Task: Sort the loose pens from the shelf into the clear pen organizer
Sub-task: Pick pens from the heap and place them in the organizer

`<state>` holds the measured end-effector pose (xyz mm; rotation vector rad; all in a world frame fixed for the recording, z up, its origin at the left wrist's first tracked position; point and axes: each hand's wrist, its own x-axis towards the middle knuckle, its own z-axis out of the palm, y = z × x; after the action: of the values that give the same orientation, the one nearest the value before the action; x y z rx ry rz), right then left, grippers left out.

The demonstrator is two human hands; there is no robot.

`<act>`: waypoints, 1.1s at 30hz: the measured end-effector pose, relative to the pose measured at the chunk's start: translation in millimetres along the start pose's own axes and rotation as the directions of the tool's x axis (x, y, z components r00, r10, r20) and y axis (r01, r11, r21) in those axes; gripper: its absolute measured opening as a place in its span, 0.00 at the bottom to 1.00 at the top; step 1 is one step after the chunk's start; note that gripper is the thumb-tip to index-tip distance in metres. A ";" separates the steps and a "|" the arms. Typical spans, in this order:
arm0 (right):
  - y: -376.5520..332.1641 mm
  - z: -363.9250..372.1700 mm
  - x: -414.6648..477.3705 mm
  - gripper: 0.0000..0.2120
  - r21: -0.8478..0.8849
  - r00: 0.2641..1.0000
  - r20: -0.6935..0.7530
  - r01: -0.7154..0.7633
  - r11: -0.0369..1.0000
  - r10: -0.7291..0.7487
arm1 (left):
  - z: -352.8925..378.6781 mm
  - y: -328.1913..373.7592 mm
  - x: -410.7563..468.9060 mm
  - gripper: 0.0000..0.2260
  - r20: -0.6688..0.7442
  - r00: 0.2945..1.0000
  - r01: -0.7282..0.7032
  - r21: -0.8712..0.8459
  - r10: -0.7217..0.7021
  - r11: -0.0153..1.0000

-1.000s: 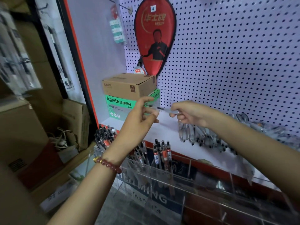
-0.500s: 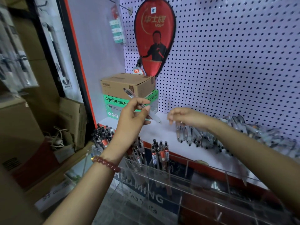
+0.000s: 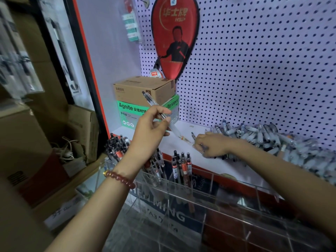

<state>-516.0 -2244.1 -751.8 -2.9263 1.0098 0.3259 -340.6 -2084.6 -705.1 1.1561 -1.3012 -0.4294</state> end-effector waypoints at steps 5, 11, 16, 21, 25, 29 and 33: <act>-0.8 3.5 -1.1 0.05 0.003 0.996 -0.091 -0.017 1.000 0.018 | 0.4 -3.6 0.1 0.07 0.007 1.000 0.000 0.010 0.000 1.000; -7.2 14.2 10.4 0.13 0.065 0.967 -0.225 -0.110 0.992 0.122 | 0.9 -4.2 -0.6 0.09 0.023 1.000 -0.007 0.029 0.006 1.000; -13.1 4.6 9.4 0.08 0.285 0.931 -0.253 -0.187 0.940 0.262 | -0.1 -2.5 -1.3 0.10 0.013 1.000 -0.025 0.076 0.024 0.997; -21.7 -32.8 -10.1 0.09 0.721 0.844 -0.267 -0.146 0.678 0.466 | -2.8 0.8 -1.3 0.10 -0.024 1.000 -0.010 0.086 0.013 0.996; -63.6 -76.2 -48.1 0.05 0.875 0.906 -0.282 0.107 0.473 0.316 | -1.6 6.2 -3.5 0.11 -0.031 0.999 -0.015 0.052 0.016 0.999; -107.4 -80.4 -76.3 0.03 0.843 0.903 -0.385 0.260 0.471 0.191 | 2.4 11.6 -10.4 0.07 0.040 0.999 -0.020 0.002 0.020 1.000; -125.2 -65.4 -90.1 0.04 0.789 0.858 -0.472 0.309 0.532 0.203 | 9.0 22.4 -18.0 0.10 0.107 0.992 -0.053 -0.127 0.066 0.991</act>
<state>-496.1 -2096.9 -674.4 -2.0783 0.7522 -0.8125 -361.4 -2064.4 -697.0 0.9990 -1.3823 -0.5294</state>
